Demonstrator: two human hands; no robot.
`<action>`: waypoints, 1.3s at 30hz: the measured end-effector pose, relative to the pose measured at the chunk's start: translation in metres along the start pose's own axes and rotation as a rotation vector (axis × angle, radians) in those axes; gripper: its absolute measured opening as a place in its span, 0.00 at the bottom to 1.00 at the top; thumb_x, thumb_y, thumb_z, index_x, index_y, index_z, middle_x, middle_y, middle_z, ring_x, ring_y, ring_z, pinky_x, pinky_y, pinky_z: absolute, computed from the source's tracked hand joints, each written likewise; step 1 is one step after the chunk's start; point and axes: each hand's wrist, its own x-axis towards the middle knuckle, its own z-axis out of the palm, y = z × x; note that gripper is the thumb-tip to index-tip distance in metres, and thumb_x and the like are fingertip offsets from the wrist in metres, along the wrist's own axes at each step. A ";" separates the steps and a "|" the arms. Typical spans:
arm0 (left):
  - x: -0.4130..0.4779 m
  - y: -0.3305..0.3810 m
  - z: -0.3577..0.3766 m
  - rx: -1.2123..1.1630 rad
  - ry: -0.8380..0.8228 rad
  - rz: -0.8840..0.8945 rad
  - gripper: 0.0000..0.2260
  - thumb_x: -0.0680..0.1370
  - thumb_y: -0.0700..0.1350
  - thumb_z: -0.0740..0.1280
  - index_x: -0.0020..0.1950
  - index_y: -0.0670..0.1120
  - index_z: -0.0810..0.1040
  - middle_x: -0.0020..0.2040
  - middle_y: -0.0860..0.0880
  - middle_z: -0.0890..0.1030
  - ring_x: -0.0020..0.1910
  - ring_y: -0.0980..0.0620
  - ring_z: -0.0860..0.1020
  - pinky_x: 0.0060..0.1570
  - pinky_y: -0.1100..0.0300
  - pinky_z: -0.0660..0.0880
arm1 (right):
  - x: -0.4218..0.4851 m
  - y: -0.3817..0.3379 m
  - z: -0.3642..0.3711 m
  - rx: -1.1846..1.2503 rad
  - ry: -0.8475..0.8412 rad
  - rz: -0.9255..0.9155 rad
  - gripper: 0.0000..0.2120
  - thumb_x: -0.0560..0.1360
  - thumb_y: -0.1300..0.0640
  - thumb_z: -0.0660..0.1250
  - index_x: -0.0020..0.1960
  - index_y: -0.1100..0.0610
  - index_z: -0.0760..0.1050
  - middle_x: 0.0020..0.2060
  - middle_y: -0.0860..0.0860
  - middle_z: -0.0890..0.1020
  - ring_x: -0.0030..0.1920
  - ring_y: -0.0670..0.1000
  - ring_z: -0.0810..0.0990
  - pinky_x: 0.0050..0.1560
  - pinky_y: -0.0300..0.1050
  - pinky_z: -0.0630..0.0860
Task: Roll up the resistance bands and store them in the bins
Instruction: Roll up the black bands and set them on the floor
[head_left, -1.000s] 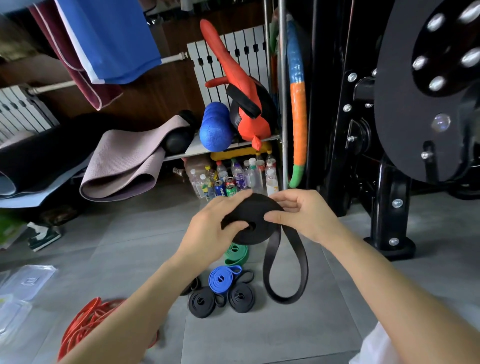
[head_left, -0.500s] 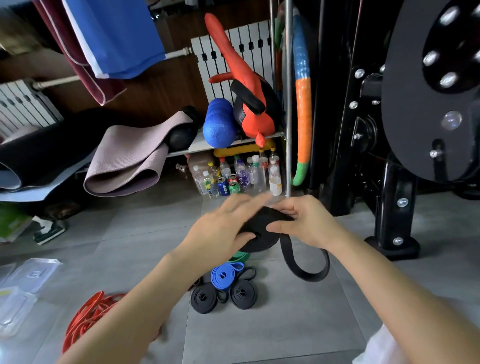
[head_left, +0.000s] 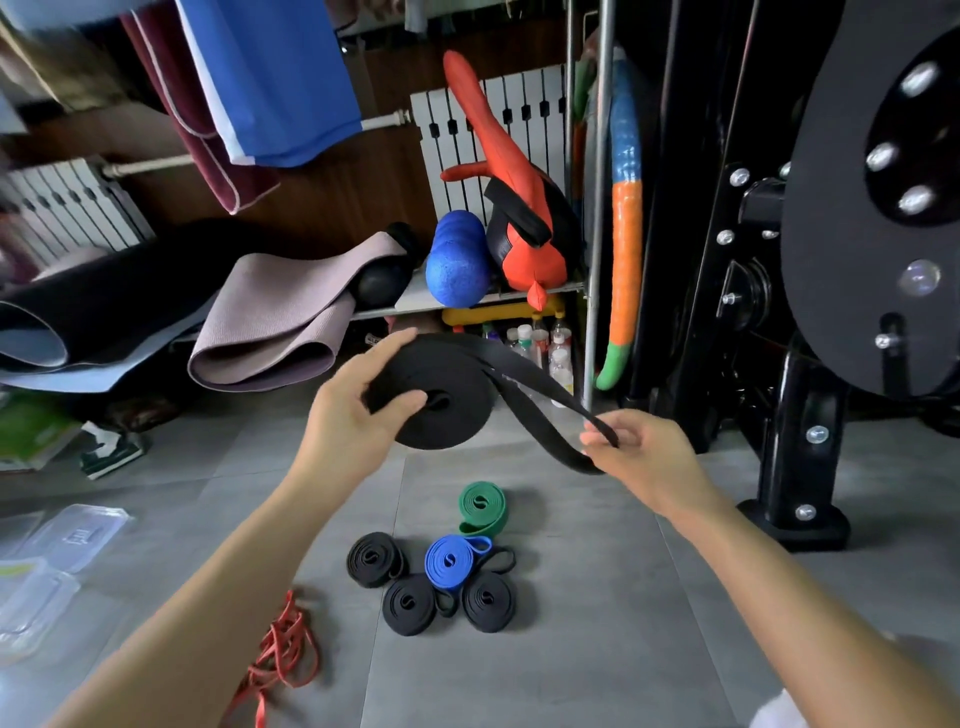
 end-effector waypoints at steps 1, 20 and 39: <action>0.000 0.000 -0.004 -0.001 -0.003 -0.003 0.32 0.71 0.34 0.71 0.56 0.73 0.72 0.54 0.58 0.78 0.55 0.57 0.78 0.61 0.55 0.73 | 0.000 0.000 0.001 0.016 0.025 0.049 0.06 0.68 0.61 0.73 0.42 0.52 0.79 0.37 0.45 0.83 0.41 0.44 0.82 0.46 0.43 0.80; -0.012 -0.025 -0.012 0.008 -0.059 -0.123 0.33 0.72 0.33 0.70 0.54 0.74 0.73 0.56 0.56 0.79 0.55 0.56 0.79 0.61 0.54 0.74 | -0.011 -0.013 -0.011 0.892 -0.210 0.298 0.13 0.69 0.49 0.64 0.35 0.58 0.71 0.42 0.56 0.83 0.52 0.52 0.83 0.55 0.49 0.78; -0.023 0.004 0.033 0.206 -0.330 0.061 0.31 0.73 0.40 0.70 0.59 0.75 0.67 0.51 0.67 0.73 0.53 0.62 0.73 0.56 0.66 0.69 | -0.017 -0.014 -0.008 0.085 -0.093 0.095 0.10 0.75 0.58 0.67 0.56 0.53 0.81 0.54 0.45 0.82 0.55 0.42 0.77 0.59 0.39 0.70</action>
